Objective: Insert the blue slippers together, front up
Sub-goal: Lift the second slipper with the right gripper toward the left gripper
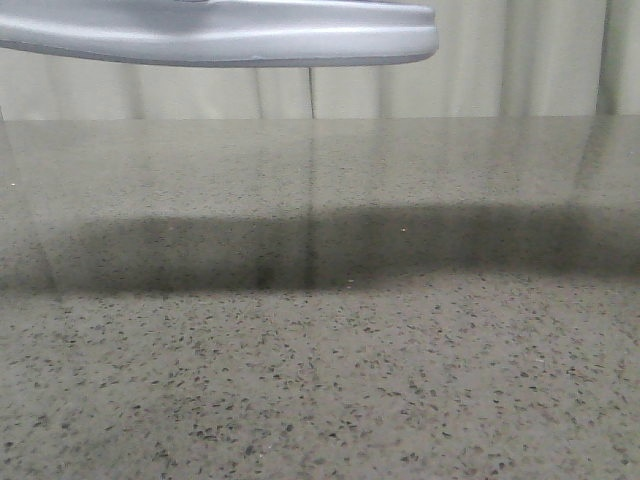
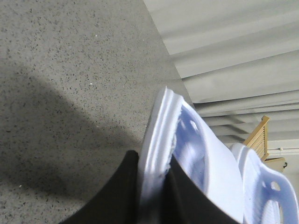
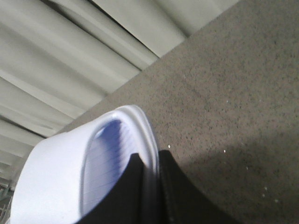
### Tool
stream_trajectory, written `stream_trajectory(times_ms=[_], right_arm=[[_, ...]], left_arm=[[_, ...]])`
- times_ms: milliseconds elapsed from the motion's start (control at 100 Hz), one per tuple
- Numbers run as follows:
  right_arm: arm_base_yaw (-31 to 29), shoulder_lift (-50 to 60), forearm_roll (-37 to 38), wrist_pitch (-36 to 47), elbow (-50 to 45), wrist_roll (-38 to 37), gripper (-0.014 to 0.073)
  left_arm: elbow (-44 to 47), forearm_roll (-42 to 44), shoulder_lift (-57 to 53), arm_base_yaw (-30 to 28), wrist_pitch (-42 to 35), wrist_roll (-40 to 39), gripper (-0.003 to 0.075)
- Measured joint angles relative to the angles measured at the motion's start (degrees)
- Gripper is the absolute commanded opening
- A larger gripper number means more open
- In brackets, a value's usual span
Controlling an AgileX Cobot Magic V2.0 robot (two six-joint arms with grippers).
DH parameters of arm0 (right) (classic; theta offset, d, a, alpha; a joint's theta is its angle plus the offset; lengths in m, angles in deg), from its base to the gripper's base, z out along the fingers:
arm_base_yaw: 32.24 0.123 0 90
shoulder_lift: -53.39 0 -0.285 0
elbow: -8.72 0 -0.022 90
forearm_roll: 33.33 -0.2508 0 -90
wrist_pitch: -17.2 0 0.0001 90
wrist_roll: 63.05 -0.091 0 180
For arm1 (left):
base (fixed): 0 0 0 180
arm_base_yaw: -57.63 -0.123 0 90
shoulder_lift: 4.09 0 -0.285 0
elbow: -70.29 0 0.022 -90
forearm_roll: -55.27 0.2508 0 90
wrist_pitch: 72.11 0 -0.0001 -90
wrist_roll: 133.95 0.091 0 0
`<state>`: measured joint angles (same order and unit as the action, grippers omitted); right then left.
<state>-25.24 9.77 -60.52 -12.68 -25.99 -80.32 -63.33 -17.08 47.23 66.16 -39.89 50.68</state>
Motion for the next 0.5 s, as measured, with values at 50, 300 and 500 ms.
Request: stream_trajectory(times_ms=[50, 300, 500], right_arm=[[0.0, 0.0, -0.1, -1.5, 0.0, 0.0, -0.0107], [0.0, 0.0, -1.4, -5.2, 0.0, 1.1, -0.0107], [0.0, 0.0, -5.1, -5.7, 0.0, 4.9, -0.0107]], left_arm=[[0.0, -0.3, 0.0, 0.0, 0.0, 0.0, 0.0016], [0.0, -1.3, 0.0, 0.0, 1.0, 0.0, 0.0016], [0.0, -2.2, 0.0, 0.0, 3.3, 0.0, 0.0016]])
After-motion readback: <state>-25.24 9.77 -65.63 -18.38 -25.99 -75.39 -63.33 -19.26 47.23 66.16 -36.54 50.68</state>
